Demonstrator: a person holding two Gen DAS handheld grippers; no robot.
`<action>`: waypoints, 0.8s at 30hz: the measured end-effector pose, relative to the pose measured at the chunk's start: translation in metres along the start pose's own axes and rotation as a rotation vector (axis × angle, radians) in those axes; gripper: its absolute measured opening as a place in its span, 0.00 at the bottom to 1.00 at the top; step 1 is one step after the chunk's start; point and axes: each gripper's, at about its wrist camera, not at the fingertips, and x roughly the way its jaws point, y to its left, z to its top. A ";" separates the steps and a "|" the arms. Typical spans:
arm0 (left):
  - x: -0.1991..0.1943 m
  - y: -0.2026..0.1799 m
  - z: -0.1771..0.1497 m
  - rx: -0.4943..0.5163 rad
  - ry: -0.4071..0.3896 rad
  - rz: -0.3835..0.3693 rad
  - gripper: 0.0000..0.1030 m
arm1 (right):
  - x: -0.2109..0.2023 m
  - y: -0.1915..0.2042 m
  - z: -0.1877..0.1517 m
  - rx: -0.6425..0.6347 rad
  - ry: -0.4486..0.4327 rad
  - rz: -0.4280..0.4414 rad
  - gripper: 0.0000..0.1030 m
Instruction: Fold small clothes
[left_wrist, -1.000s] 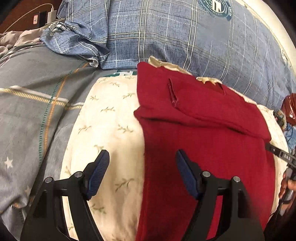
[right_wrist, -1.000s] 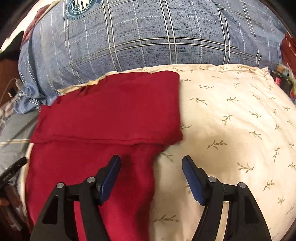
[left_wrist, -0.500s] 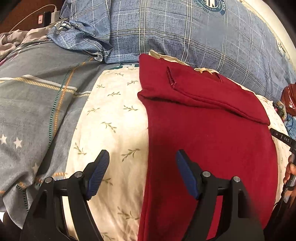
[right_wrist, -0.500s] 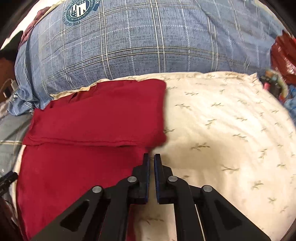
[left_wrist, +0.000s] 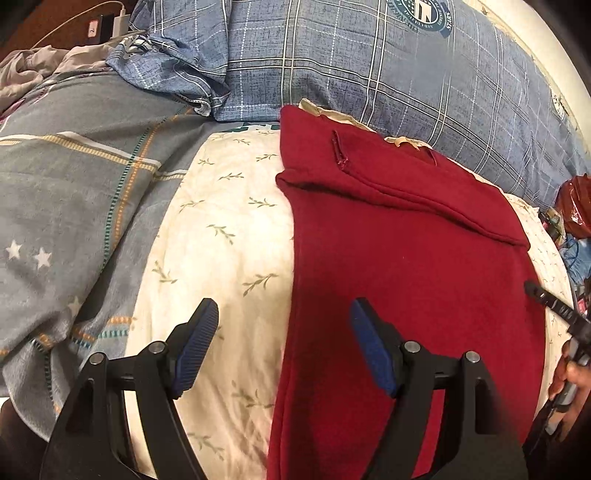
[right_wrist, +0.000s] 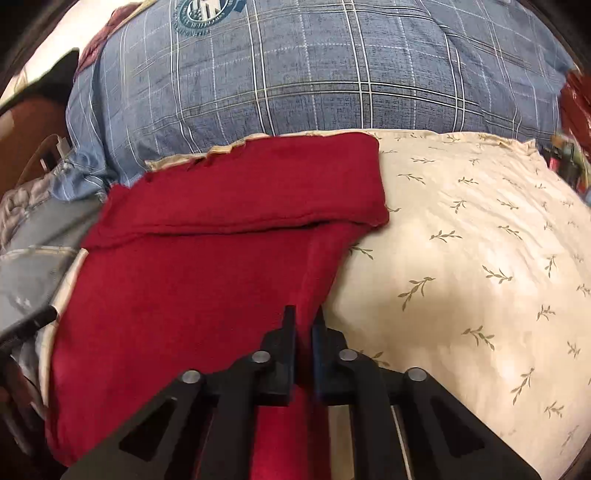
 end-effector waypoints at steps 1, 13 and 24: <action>-0.004 0.001 -0.002 -0.001 -0.005 -0.002 0.72 | -0.005 -0.003 0.002 0.011 -0.007 0.011 0.06; -0.009 0.015 -0.036 -0.032 0.071 -0.044 0.72 | -0.022 -0.014 -0.014 0.084 0.070 0.090 0.45; -0.020 0.012 -0.067 0.039 0.111 -0.058 0.72 | -0.052 -0.011 -0.073 0.020 0.213 0.212 0.51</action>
